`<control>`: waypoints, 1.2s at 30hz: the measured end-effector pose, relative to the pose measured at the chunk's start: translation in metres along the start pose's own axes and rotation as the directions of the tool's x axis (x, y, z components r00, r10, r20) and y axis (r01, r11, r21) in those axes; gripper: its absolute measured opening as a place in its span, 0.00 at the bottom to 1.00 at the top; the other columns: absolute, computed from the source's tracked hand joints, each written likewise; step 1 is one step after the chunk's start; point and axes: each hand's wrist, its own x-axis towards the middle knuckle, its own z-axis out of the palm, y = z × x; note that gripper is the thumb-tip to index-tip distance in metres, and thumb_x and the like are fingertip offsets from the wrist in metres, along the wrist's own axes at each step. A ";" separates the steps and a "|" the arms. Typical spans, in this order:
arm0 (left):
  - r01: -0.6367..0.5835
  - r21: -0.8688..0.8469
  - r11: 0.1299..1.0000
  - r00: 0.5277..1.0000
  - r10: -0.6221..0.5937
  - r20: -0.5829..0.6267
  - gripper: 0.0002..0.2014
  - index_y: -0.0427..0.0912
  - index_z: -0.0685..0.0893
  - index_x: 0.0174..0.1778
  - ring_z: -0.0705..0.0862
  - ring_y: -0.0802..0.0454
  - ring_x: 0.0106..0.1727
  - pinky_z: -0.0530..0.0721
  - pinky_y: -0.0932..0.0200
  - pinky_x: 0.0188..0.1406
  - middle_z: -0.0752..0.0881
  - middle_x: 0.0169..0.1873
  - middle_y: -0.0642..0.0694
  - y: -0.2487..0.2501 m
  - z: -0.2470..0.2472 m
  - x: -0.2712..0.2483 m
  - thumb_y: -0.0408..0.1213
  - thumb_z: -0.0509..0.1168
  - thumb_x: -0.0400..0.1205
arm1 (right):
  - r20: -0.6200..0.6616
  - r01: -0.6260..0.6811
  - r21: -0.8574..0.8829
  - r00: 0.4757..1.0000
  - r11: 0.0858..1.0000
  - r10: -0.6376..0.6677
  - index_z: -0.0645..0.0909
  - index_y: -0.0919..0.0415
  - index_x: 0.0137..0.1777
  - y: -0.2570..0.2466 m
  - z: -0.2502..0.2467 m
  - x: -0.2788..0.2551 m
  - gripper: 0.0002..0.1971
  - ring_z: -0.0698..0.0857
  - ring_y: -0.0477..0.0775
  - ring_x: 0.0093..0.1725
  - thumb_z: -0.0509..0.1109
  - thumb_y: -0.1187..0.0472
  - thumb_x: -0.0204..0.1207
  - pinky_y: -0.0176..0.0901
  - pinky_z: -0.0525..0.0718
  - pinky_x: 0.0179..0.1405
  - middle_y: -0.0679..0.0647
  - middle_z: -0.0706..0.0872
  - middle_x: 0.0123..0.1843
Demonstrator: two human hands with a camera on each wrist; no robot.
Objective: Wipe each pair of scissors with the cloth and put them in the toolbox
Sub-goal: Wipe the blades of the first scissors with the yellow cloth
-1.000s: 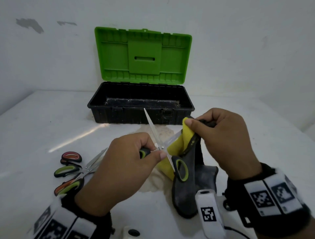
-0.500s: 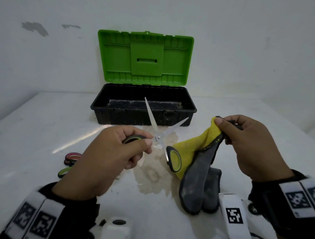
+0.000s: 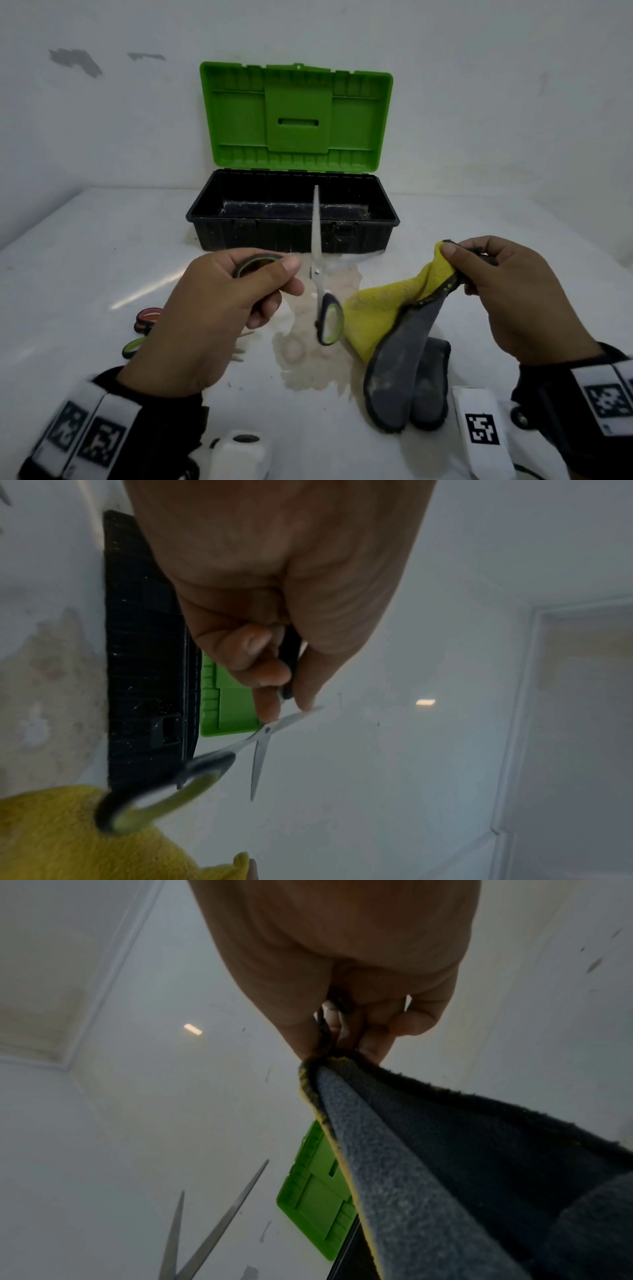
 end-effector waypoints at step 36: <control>-0.014 -0.234 0.972 0.984 -0.028 -0.176 0.15 0.48 0.82 0.38 0.73 0.55 0.29 0.82 0.54 0.36 0.72 0.22 0.55 -0.016 0.064 -0.004 0.47 0.58 0.88 | 0.356 0.589 -0.223 0.791 0.777 -0.497 0.89 0.47 0.46 -0.043 0.054 -0.062 0.09 0.87 0.38 0.44 0.81 0.61 0.70 0.24 0.83 0.46 0.38 0.89 0.42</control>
